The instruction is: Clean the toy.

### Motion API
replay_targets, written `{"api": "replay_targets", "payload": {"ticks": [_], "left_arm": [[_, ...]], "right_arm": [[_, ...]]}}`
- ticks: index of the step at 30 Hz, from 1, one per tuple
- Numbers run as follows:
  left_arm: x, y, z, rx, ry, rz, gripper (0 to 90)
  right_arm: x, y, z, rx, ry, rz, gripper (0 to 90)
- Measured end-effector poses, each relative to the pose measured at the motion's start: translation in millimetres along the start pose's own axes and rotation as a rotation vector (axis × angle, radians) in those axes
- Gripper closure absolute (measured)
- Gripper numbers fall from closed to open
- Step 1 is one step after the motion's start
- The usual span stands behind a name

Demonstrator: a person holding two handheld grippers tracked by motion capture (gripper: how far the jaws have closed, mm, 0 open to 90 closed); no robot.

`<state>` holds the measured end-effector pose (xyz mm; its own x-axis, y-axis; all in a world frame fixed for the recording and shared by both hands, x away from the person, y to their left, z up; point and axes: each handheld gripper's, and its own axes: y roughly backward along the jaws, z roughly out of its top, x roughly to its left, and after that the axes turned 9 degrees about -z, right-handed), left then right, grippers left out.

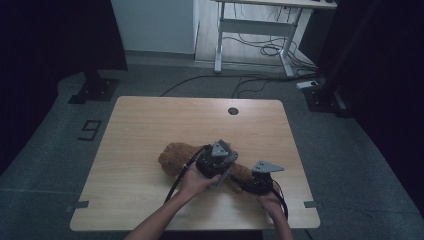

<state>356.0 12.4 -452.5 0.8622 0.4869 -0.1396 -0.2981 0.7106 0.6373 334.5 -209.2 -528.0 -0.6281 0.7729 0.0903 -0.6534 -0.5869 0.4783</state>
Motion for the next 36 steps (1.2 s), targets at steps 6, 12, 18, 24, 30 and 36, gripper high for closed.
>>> {"api": "replay_targets", "payload": {"ticks": [6, 12, 18, 24, 30, 36], "left_arm": [[24.2, 35.0, -18.2, -0.031, 0.063, 0.064, 78.8], [36.8, 59.1, -30.4, -0.070, 0.097, 0.064, 78.8], [9.7, 60.5, -5.7, -0.129, 0.033, 0.034, 78.7], [-27.6, 21.6, 26.0, -0.116, -0.022, -0.079, 78.5], [-13.4, -32.4, 18.2, 0.008, 0.027, -0.045, 78.5], [-4.7, -17.6, 8.3, -0.018, 0.019, -0.017, 78.9]], "right_arm": [[-1.8, 0.3, -0.4, 0.000, -0.010, -0.002, 59.2], [0.3, -1.1, 0.3, 0.000, 0.005, 0.004, 59.2], [-0.7, -1.2, 0.0, 0.002, -0.003, 0.004, 59.3], [-0.6, -0.9, -0.2, 0.002, -0.007, 0.005, 59.2], [-0.6, 0.0, -0.2, 0.000, -0.006, 0.004, 59.3], [-1.3, -2.4, -0.8, 0.006, -0.010, 0.007, 59.2]]}}
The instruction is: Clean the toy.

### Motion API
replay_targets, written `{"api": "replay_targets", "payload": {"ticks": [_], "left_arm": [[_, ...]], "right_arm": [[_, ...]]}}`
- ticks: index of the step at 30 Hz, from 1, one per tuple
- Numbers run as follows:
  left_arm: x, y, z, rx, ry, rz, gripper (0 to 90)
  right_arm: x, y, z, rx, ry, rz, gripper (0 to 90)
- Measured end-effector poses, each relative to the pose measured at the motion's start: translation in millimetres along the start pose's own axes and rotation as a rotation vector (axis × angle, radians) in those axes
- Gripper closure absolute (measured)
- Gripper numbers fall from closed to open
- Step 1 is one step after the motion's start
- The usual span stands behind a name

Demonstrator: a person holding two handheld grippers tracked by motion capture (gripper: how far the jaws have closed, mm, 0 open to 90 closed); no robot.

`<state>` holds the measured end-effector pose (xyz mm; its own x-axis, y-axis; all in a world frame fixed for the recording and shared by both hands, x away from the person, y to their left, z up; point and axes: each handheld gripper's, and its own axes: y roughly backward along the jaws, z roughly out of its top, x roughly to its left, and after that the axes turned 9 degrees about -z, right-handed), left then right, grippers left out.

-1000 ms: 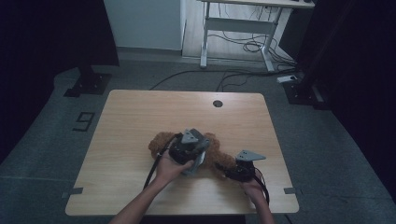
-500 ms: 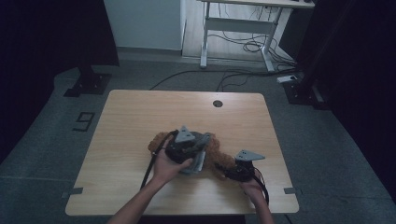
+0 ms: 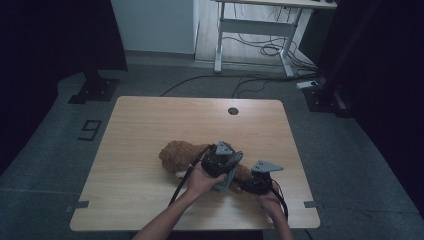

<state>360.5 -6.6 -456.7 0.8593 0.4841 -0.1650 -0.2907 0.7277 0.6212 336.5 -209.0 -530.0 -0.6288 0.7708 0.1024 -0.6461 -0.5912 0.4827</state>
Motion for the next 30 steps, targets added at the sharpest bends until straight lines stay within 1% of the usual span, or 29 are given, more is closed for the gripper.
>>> {"api": "replay_targets", "payload": {"ticks": [3, 4, 5, 6, 7, 8, 9, 10, 11, 12, 13, 15, 18, 21, 24, 27, 30], "left_arm": [[7.8, 14.9, -4.8, -0.016, 0.018, 0.023, 79.0], [10.5, 20.8, -6.8, -0.021, 0.020, 0.040, 79.0], [11.4, 26.5, -9.1, -0.016, -0.001, 0.080, 79.0], [10.6, 32.0, -11.4, 0.002, -0.042, 0.136, 79.0], [10.0, 37.5, -14.0, 0.016, -0.074, 0.189, 79.0], [11.4, 43.3, -16.9, 0.031, -0.095, 0.231, 79.0], [15.3, 49.1, -20.2, 0.036, -0.100, 0.254, 79.0], [21.0, 55.5, -23.7, 0.031, -0.083, 0.253, 79.0], [27.1, 62.2, -26.8, 0.021, -0.060, 0.243, 79.0], [31.8, 68.8, -29.4, 0.007, -0.041, 0.250, 79.0], [35.8, 76.0, -31.2, 0.000, -0.032, 0.265, 78.9], [45.6, 92.5, -36.1, -0.004, -0.006, 0.316, 79.0], [59.7, 110.1, -49.2, -0.033, 0.054, 0.299, 78.9], [65.0, 123.7, -59.6, -0.046, 0.072, 0.313, 78.9], [67.6, 131.1, -61.8, -0.049, 0.080, 0.324, 78.9], [68.9, 135.4, -57.6, -0.054, 0.082, 0.322, 78.7], [67.1, 136.5, -47.2, -0.072, 0.072, 0.316, 78.5]], "right_arm": [[-0.4, 0.7, -0.2, -0.002, -0.002, -0.001, 59.2], [-0.3, 0.7, -0.2, -0.003, -0.003, -0.001, 59.2], [-0.3, 0.8, -0.2, -0.002, -0.006, -0.002, 59.2], [-0.6, 0.7, -0.3, -0.003, -0.011, 0.000, 59.2], [-1.1, 0.6, -0.4, -0.004, -0.015, 0.001, 59.2], [-1.6, 0.5, -0.6, -0.005, -0.018, 0.003, 59.2], [-2.1, 0.5, -0.7, -0.005, -0.019, 0.006, 59.2], [-2.5, 0.6, -0.8, -0.005, -0.021, 0.010, 59.2], [-2.6, 0.5, -0.8, -0.005, -0.021, 0.013, 59.2], [-2.2, 0.4, -0.7, -0.005, -0.016, 0.014, 59.2], [-1.5, 0.4, -0.6, -0.003, -0.011, 0.013, 59.2], [-1.4, 0.7, -0.6, -0.002, -0.011, 0.010, 59.2], [-4.0, 1.1, -1.5, -0.003, -0.025, 0.015, 59.2], [-3.0, 0.1, -1.2, -0.003, -0.022, 0.014, 59.2], [-3.9, 0.1, -1.4, -0.003, -0.028, 0.018, 59.2], [-3.6, 0.2, -1.4, -0.003, -0.027, 0.012, 59.2], [-3.9, 0.0, -1.5, -0.003, -0.028, 0.008, 59.2]]}}
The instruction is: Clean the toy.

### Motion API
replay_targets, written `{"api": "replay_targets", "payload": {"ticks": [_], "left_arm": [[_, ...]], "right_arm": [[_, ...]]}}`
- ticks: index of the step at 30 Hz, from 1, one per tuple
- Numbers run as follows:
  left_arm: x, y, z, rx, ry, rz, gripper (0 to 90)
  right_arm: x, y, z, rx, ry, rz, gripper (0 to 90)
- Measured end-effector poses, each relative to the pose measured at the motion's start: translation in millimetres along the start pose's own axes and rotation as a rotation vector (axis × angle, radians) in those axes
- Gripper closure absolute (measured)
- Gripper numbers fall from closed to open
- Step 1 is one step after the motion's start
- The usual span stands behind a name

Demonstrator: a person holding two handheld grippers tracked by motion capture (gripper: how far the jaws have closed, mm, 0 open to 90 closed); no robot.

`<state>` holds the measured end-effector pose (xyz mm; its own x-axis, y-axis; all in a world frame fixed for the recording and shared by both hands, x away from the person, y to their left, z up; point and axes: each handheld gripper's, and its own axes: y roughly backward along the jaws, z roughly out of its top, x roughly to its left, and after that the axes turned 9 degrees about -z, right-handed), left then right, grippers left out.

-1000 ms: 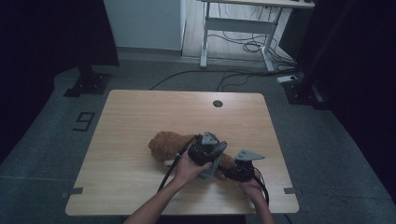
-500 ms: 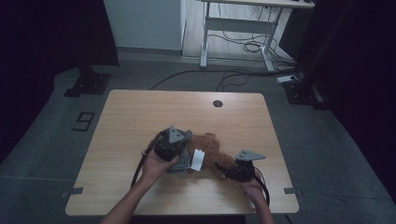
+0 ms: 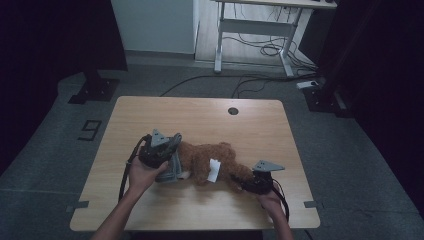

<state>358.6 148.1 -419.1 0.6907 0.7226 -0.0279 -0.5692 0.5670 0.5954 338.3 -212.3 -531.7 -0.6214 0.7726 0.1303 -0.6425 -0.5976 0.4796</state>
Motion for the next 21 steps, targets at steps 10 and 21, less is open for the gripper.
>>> {"api": "replay_targets", "payload": {"ticks": [10, 21], "left_arm": [[-51.1, -50.6, 57.9, 0.010, -0.097, -0.154, 78.4], [-82.8, -113.1, 58.5, 0.150, -0.157, -0.214, 78.3]], "right_arm": [[0.7, -0.8, -0.3, 0.000, 0.000, -0.003, 59.2], [0.2, -0.5, -1.6, -0.001, 0.004, -0.005, 59.2]]}}
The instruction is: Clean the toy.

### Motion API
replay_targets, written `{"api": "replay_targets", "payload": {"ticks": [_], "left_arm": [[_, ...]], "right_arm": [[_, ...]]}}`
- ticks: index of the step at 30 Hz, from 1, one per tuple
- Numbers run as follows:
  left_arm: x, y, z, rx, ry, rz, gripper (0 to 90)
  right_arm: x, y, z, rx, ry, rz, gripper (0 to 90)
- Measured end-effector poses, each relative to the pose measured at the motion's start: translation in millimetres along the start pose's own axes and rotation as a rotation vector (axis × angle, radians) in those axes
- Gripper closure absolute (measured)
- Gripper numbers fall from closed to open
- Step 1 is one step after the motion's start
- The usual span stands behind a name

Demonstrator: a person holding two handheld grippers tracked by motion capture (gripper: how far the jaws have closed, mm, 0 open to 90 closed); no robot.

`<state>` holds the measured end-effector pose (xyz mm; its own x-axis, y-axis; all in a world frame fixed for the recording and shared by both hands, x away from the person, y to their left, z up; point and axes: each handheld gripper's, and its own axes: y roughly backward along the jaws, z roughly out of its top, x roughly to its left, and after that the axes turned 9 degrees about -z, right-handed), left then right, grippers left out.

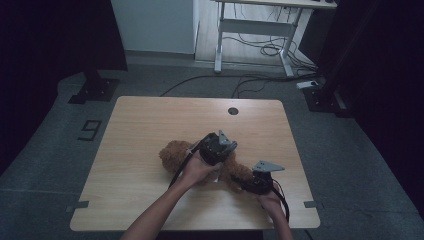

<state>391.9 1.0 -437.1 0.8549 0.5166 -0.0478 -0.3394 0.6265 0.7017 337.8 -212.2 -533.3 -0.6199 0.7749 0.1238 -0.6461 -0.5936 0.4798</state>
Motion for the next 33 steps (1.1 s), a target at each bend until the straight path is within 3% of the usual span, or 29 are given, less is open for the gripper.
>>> {"api": "replay_targets", "payload": {"ticks": [5, 10, 12, 14, 16, 20, 25, 30, 33], "left_arm": [[21.5, 27.5, -17.9, -0.010, 0.071, 0.035, 78.4], [36.2, 51.6, -37.9, 0.007, 0.085, 0.097, 78.3], [45.5, 60.9, -49.7, 0.000, 0.117, 0.107, 78.3], [54.2, 72.4, -63.8, -0.044, 0.164, 0.081, 78.2], [57.4, 82.4, -74.5, -0.094, 0.185, 0.070, 78.2], [64.6, 102.5, -100.6, -0.163, 0.227, 0.096, 78.3], [71.4, 109.7, -124.4, -0.170, 0.254, 0.127, 78.8], [76.4, 106.9, -141.3, -0.117, 0.277, 0.183, 79.1], [82.1, 99.6, -155.5, -0.096, 0.317, 0.168, 79.2]], "right_arm": [[-0.6, -0.2, -0.5, -0.002, -0.006, 0.007, 59.1], [-2.6, -0.6, -1.2, -0.002, -0.018, 0.018, 59.0], [-2.3, -0.5, -1.2, -0.002, -0.017, 0.016, 59.0], [-1.8, -0.3, -1.2, -0.001, -0.017, 0.017, 59.0], [-1.3, -0.6, -1.4, -0.002, -0.014, 0.018, 58.9], [-1.0, -0.3, -1.9, -0.002, -0.014, 0.019, 58.9], [-1.5, -0.9, -2.3, -0.003, -0.020, 0.023, 58.9], [-1.8, -1.0, -2.4, -0.004, -0.022, 0.022, 58.8], [-2.8, -0.8, -2.9, -0.004, -0.028, 0.023, 58.9]]}}
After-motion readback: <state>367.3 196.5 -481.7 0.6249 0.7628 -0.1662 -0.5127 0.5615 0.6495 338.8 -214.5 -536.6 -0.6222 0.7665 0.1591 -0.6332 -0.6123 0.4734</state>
